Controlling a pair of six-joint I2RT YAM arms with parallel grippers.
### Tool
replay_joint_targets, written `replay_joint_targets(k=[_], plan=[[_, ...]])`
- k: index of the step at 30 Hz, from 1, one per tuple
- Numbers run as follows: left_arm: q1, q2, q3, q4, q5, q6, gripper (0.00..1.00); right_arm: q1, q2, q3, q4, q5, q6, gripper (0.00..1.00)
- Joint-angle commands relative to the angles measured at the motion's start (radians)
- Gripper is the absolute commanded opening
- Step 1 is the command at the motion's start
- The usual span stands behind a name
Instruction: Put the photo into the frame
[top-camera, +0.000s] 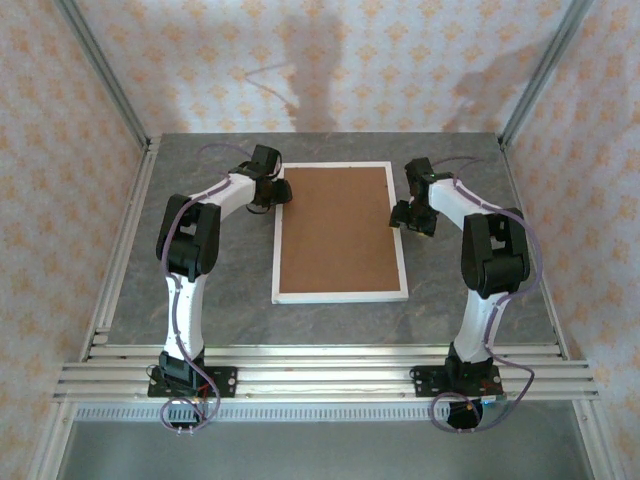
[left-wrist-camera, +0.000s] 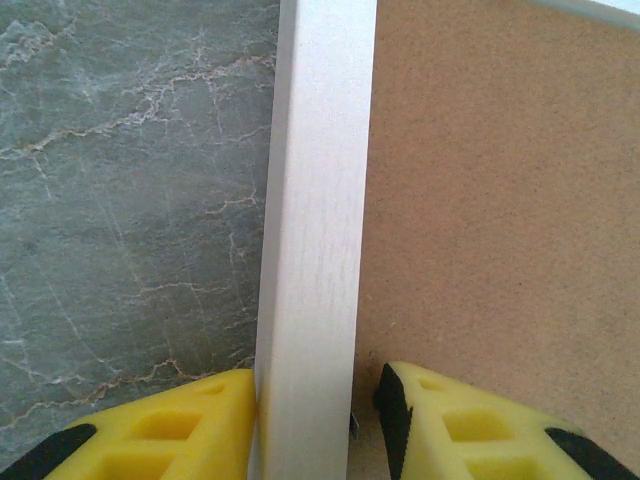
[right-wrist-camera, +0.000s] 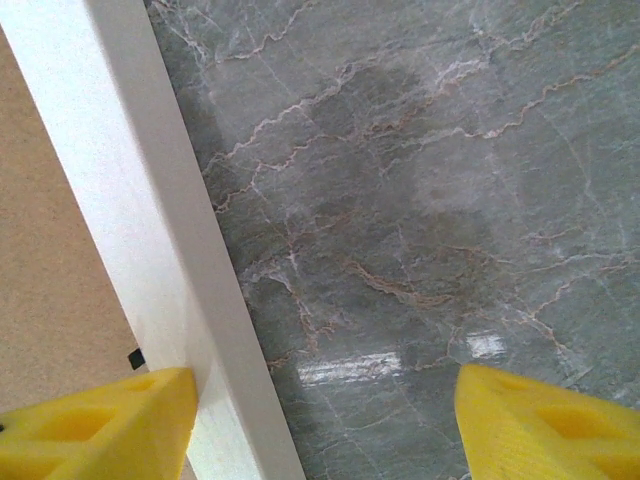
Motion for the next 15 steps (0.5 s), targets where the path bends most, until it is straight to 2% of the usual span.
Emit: replay_joint_targets(k=[1, 15], plan=[[-0.018, -0.005, -0.029, -0.08, 0.016, 0.009, 0.4, 0.001, -0.039, 0.027, -0.002, 0.062, -0.011, 0.7], [-0.017, 0.0, -0.028, -0.079, 0.017, 0.007, 0.4, 0.001, 0.02, 0.021, 0.035, 0.003, -0.005, 0.7]])
